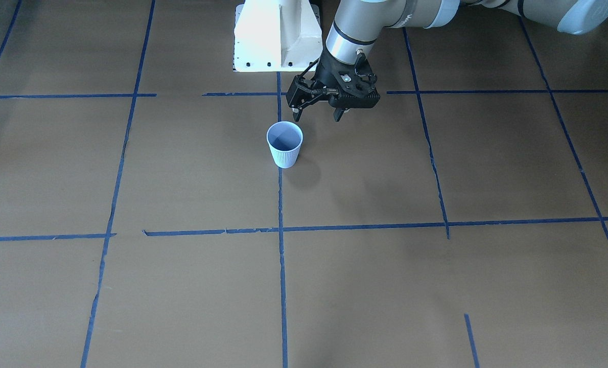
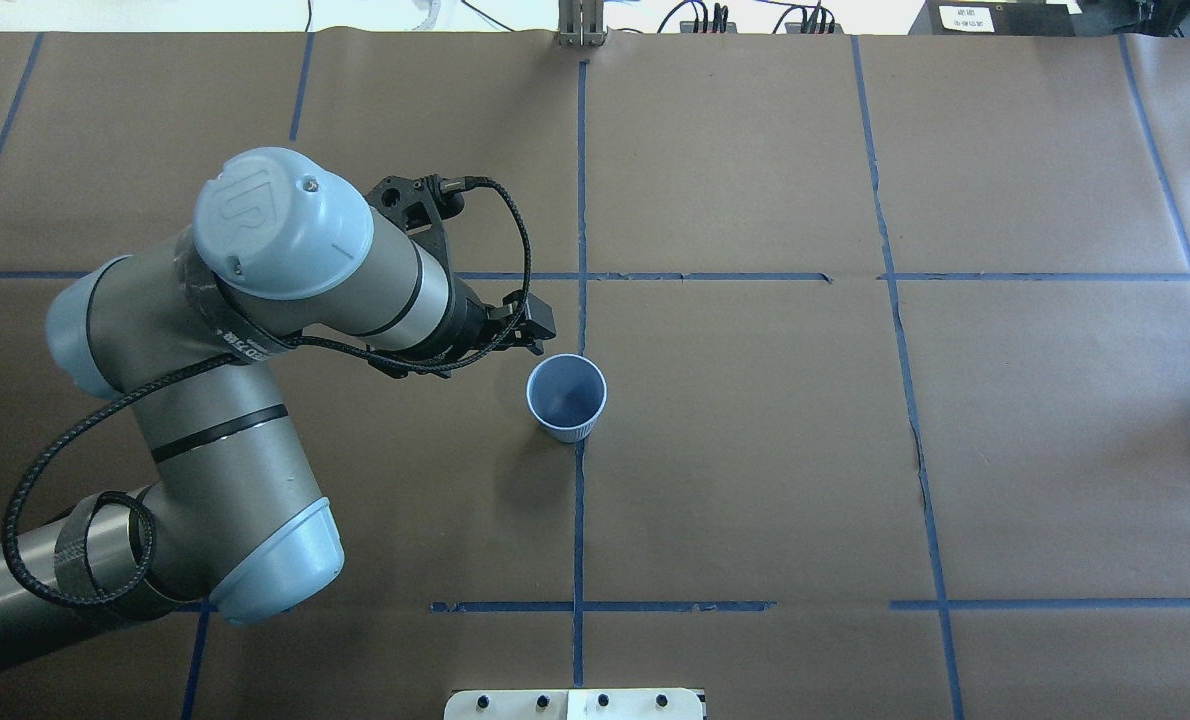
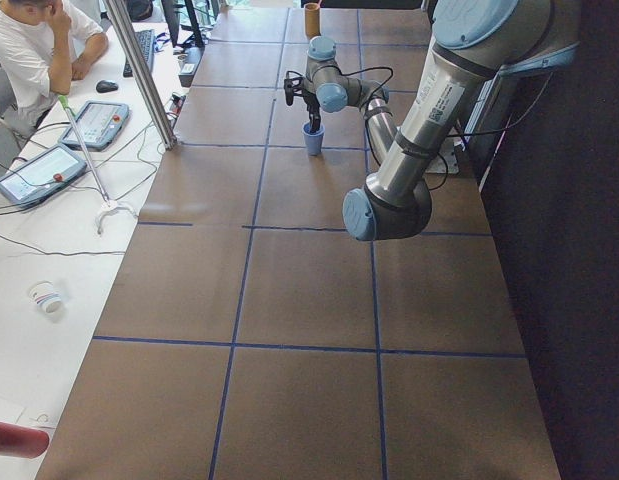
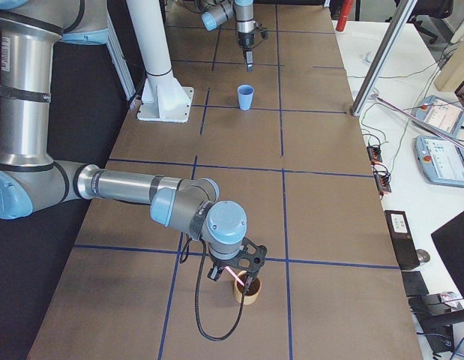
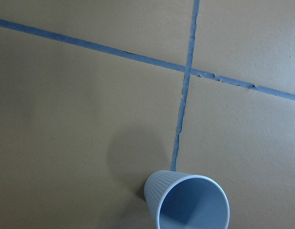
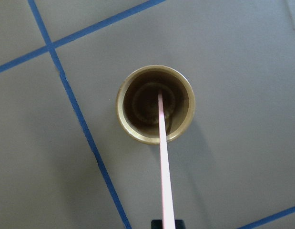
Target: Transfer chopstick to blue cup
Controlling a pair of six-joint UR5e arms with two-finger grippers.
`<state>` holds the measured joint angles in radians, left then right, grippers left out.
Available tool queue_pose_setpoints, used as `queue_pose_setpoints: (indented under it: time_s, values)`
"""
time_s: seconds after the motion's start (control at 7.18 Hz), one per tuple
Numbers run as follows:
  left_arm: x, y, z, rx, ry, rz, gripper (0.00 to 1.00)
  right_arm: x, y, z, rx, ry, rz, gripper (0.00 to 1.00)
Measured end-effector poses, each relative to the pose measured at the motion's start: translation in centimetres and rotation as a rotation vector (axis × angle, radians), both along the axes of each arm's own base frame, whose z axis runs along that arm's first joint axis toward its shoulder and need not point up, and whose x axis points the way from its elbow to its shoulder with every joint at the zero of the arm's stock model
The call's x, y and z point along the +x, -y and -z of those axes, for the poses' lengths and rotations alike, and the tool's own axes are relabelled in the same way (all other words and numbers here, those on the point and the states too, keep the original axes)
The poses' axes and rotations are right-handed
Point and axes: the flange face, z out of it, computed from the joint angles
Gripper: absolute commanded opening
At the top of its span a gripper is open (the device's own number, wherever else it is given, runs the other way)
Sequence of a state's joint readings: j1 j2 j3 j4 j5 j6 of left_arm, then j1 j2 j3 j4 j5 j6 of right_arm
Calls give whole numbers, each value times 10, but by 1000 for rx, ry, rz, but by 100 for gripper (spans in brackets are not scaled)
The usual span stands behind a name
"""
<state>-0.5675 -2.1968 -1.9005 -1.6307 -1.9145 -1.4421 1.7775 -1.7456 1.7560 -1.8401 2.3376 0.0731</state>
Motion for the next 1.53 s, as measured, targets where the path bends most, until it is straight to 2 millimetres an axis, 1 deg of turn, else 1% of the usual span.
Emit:
queue_pose_setpoints:
  time_s: [0.14,0.28,0.42,0.56,0.7,0.84,0.98,1.11,1.25,1.39,1.53]
  values:
    - [0,0,0,1,1,2,100,15,-8,24,6,-10,-23,0]
    - [-1,0,-1,2,1,3,100,32,-18,56,19,-37,-49,0]
    - [0,0,-1,4,3,7,100,43,-26,83,35,-59,-71,0]
    - [-1,0,-1,8,5,14,100,45,-30,102,52,-40,-88,0]
    - [-4,1,1,15,2,19,100,31,-24,118,86,44,-90,0]
    - [-9,2,2,21,-3,25,100,2,-11,138,127,151,-56,0]
    - [-16,6,-3,23,2,35,100,-38,8,164,169,257,10,0]
    - [-27,15,-15,32,16,47,100,-77,32,196,198,351,70,0]
    - [-40,26,-29,52,34,58,100,-118,60,238,197,428,118,1]
    - [-53,37,-45,66,56,69,100,-175,87,293,174,483,186,1]
    - [-63,46,-57,75,73,78,100,-240,107,348,144,519,263,1]
